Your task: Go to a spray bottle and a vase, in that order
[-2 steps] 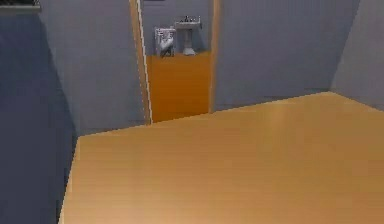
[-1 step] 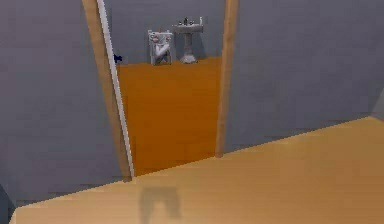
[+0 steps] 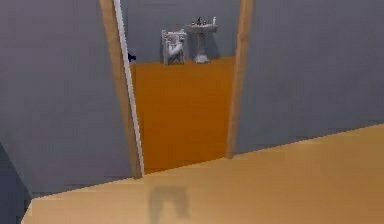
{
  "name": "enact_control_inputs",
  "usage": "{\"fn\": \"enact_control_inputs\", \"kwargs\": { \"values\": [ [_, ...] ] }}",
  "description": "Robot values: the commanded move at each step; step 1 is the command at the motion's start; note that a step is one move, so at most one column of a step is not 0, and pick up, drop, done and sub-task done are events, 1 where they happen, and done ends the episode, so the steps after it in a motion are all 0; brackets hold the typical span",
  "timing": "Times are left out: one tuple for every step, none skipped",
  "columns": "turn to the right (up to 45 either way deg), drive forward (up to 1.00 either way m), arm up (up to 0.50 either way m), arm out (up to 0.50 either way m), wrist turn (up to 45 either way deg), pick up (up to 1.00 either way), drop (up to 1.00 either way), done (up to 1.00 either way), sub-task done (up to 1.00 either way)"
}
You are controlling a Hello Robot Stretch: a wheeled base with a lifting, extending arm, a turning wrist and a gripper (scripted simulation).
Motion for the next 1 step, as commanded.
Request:
{"fn": "enact_control_inputs", "kwargs": {
  "values": [
    [0.0,1.00,0.00,0.00,0.0,0.00,0.00,0.00,0.00]
  ]
}}
